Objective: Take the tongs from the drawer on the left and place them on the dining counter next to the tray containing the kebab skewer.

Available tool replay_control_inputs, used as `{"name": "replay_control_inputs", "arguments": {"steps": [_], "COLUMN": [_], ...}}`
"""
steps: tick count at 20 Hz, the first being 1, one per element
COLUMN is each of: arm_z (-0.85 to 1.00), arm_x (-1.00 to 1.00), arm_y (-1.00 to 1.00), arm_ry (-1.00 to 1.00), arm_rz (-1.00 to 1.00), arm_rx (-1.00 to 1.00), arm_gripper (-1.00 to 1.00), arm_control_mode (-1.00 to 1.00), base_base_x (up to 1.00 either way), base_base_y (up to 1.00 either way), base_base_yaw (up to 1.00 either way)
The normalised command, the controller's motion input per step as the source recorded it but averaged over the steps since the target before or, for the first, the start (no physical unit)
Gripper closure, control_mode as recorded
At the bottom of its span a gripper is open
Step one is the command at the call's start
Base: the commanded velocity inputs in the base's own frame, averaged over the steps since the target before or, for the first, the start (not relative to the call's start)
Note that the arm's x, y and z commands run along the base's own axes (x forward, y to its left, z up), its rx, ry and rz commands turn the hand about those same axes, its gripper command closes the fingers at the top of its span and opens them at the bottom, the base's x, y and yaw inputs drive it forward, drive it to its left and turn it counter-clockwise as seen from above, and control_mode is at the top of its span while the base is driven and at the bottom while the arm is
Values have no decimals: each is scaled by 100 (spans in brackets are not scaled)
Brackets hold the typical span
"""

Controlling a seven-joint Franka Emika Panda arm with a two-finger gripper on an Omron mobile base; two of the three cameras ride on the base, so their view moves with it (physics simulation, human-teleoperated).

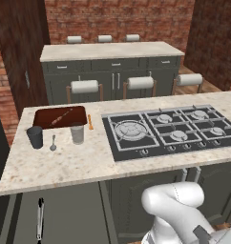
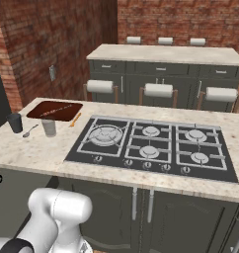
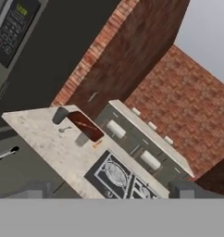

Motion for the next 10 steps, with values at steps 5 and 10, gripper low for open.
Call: {"name": "replay_control_inputs", "arguments": {"steps": [5,10], "arm_z": [34,13], "arm_x": [52,74], "arm_y": [-35,-32], "arm_ry": [11,20], "arm_rz": [0,0], "arm_rx": [6,3], "arm_gripper": [-100,-100], "arm_control_mode": [-100,-100], "base_base_x": [0,0], "base_base_y": [0,0], "base_base_yaw": [0,0]}}
